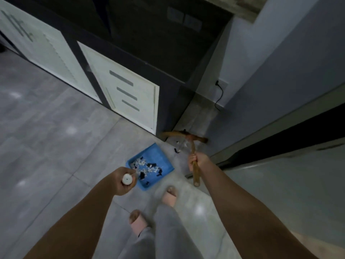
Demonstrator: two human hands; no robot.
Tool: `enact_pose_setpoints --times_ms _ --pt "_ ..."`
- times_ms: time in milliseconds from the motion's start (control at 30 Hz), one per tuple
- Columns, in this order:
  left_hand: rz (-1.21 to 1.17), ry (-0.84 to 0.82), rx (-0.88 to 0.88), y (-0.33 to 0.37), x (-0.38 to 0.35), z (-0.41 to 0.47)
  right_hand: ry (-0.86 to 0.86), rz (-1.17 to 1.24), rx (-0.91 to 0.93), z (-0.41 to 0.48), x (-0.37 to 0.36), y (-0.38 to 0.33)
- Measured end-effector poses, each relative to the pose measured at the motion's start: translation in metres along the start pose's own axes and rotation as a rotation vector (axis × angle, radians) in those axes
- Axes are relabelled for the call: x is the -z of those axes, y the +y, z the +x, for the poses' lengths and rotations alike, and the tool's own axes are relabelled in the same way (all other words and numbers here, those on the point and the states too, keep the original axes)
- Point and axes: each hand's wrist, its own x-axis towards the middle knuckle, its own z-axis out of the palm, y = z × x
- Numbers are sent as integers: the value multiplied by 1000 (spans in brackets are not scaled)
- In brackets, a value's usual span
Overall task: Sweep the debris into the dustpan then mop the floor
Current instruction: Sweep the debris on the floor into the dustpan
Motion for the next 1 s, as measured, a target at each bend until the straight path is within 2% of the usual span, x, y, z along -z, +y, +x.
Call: enact_pose_setpoints --times_ms 167,367,433,500,667,733,767,900,1000 --pt "35 24 66 41 -17 17 140 -126 103 36 -38 -40" --pt "0 44 136 76 -32 30 93 -114 184 78 -69 -99" --pt "-15 47 164 85 -33 35 178 -178 163 91 -76 -120" --pt "-1 60 188 91 -33 36 71 -154 120 104 -73 -133" --pt "46 82 209 91 -25 36 115 -186 124 125 -61 -132" --pt "34 95 206 92 -21 36 185 -136 71 140 -60 -135" --pt "35 101 201 92 -19 37 195 -192 58 142 -58 -131" --pt "65 120 188 90 -8 40 130 -261 -26 149 -40 -111" --pt "85 116 187 86 6 40 146 -302 -17 147 -30 -89"
